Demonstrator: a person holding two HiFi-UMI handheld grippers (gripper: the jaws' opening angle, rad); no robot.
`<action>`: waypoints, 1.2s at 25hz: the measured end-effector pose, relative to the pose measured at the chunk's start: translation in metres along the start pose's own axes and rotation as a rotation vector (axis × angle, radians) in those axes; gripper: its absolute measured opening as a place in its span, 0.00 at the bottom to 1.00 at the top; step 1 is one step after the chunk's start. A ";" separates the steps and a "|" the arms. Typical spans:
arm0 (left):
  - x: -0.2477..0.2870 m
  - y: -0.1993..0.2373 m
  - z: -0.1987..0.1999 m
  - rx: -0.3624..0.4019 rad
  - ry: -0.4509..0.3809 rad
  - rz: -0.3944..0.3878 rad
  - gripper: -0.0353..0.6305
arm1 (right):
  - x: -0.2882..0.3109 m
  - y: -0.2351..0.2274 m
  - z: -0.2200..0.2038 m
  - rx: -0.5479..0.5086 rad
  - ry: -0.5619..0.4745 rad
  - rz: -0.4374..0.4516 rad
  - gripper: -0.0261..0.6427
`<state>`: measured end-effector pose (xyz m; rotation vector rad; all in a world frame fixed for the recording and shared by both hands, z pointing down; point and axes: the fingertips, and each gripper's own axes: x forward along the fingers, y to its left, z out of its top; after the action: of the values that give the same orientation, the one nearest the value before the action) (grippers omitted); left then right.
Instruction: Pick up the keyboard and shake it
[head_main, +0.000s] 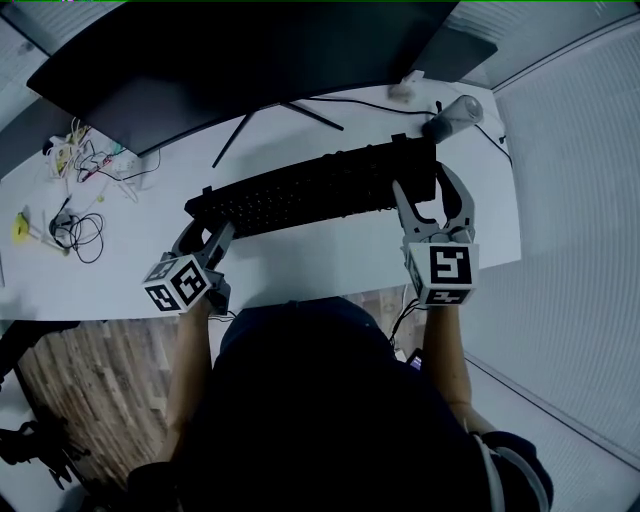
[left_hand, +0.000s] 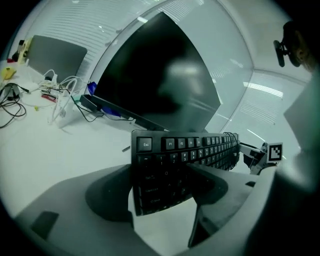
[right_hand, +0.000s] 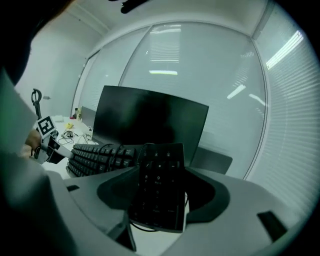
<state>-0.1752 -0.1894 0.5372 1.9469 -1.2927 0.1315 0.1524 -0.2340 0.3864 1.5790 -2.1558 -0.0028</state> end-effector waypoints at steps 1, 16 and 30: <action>0.000 0.001 -0.004 0.010 0.027 0.016 0.58 | 0.003 0.000 -0.013 0.031 0.024 0.010 0.48; -0.002 0.047 -0.057 0.141 0.297 0.204 0.57 | 0.035 0.050 -0.176 0.360 0.295 0.132 0.48; 0.044 0.077 -0.049 0.115 0.354 0.240 0.57 | 0.092 0.053 -0.210 0.449 0.428 0.156 0.48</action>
<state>-0.2019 -0.2038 0.6346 1.7551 -1.2935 0.6526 0.1606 -0.2436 0.6219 1.4551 -2.0056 0.8429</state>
